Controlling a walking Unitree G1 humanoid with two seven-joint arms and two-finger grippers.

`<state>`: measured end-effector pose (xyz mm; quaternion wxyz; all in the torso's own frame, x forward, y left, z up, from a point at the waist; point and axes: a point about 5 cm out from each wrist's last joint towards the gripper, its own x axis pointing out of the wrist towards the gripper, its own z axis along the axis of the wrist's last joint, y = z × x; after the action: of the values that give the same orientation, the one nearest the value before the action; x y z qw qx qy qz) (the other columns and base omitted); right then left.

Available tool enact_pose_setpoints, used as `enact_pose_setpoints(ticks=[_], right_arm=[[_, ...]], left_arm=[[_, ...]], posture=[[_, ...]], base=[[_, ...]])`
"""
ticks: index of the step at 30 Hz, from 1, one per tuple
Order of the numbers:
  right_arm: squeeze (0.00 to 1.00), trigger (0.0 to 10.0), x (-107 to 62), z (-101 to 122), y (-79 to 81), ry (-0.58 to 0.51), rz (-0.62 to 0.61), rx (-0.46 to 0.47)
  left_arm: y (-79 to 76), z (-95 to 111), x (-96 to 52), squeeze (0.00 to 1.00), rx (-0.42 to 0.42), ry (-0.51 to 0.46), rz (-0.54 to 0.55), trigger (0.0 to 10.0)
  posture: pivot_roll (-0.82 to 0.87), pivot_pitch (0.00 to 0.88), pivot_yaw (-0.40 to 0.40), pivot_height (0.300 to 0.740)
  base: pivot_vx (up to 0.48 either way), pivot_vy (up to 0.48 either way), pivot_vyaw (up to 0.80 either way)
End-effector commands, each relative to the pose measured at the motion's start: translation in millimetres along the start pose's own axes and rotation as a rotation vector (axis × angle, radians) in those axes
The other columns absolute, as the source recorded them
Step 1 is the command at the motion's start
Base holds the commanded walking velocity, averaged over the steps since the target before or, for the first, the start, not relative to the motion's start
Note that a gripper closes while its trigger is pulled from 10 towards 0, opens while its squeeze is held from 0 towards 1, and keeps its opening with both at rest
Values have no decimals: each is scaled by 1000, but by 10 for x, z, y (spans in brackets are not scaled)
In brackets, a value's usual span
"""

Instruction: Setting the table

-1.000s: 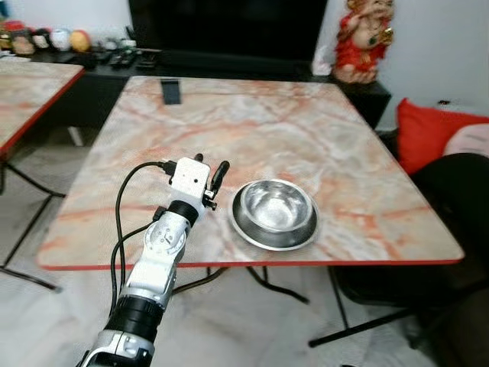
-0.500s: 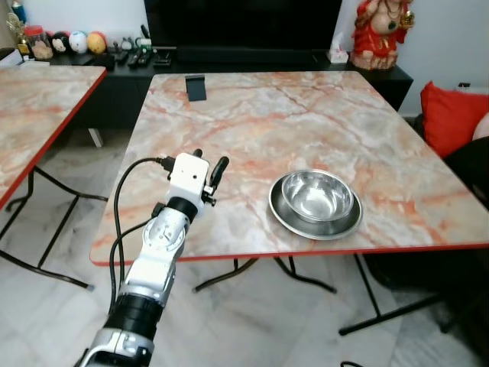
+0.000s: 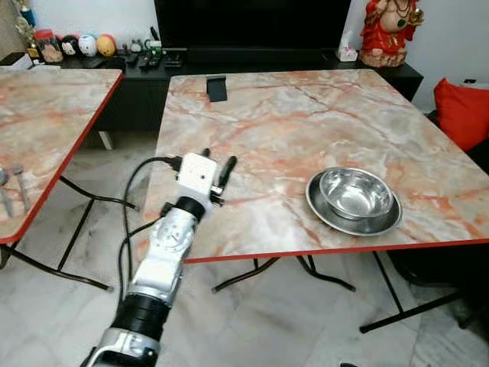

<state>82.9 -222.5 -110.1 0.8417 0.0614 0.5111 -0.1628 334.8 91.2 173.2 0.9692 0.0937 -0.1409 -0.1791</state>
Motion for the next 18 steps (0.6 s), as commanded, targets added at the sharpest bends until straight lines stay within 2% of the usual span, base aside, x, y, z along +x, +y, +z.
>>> enact_pose_setpoints(ticks=[1, 10, 18], right_arm=[[0, 10000, 4, 10, 37, -3, 9, -2], [0, 10000, 2, 3, 31, -1, 13, -6], [0, 10000, 5, 17, 31, -4, 19, -6]], left_arm=[[53, 6, -12, 0, 21, 3, 8, 10000], [6, 18, 5, 0, 15, -2, -2, 10000], [31, 18, 7, 0, 18, 2, 4, 10000]], posture=[[62, 0, -50, 728], [70, 0, -55, 728], [76, 0, -60, 728]], base=[[0, 304, 0], [0, 304, 0], [0, 303, 0]])
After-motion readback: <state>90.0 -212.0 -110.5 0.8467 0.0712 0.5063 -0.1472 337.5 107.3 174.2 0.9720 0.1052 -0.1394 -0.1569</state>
